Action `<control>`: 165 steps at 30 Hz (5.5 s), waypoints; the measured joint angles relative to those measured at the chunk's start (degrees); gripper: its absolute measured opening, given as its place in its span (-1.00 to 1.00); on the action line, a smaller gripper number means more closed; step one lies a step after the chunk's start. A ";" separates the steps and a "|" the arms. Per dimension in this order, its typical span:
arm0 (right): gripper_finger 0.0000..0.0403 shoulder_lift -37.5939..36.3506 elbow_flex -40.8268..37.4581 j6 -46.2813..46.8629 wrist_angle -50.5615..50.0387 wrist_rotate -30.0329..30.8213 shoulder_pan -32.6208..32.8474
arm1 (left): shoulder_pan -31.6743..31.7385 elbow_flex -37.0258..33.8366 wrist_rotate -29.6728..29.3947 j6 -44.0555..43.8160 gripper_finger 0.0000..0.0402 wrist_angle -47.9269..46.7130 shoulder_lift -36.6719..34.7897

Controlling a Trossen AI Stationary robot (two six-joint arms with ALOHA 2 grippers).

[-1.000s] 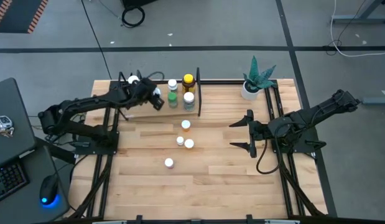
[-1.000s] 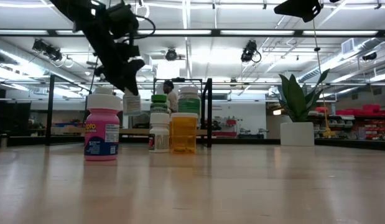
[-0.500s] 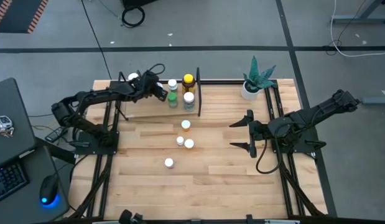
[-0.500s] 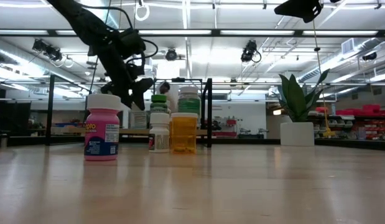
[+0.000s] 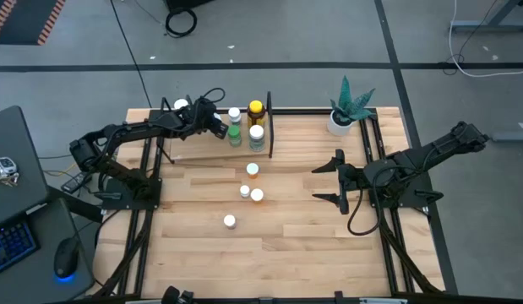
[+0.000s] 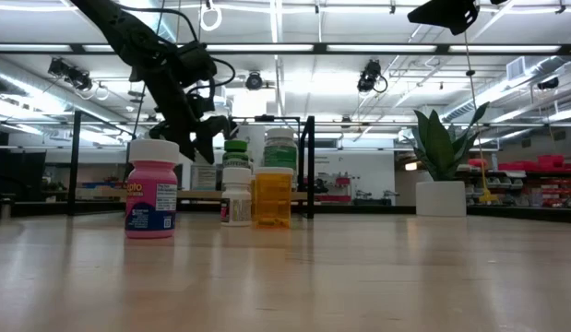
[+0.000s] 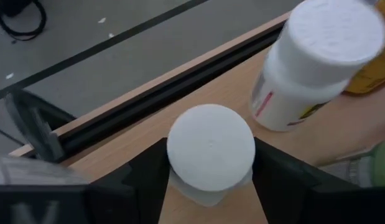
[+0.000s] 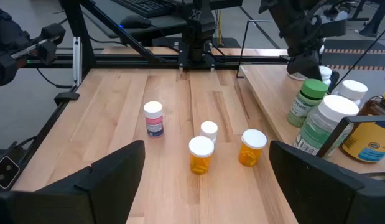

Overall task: Pick and place medicine bottles onto shelf by color
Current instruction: Put the white and blue pill bottle on the shelf, then put the pink pill bottle on the shelf

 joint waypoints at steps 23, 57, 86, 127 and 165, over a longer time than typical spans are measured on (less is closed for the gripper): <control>0.75 0.00 0.00 0.06 -0.03 -0.01 0.00 | -15.14 -0.03 -2.53 1.27 0.46 -6.93 -13.49; 0.75 0.02 -0.02 -2.23 2.76 -0.01 -0.11 | -60.92 -0.03 11.59 -7.01 0.59 -11.79 -3.12; 0.75 0.02 -0.02 -1.81 2.82 -0.01 -0.11 | -61.24 0.00 6.44 -3.97 0.14 -4.92 4.00; 0.75 0.02 -0.02 -2.01 2.10 -0.01 -0.11 | -24.38 0.06 -5.14 0.15 -0.08 -15.59 -6.21; 0.75 0.02 -0.02 -1.79 2.16 -0.03 -0.11 | -9.84 2.75 1.13 5.53 0.45 -14.05 -4.78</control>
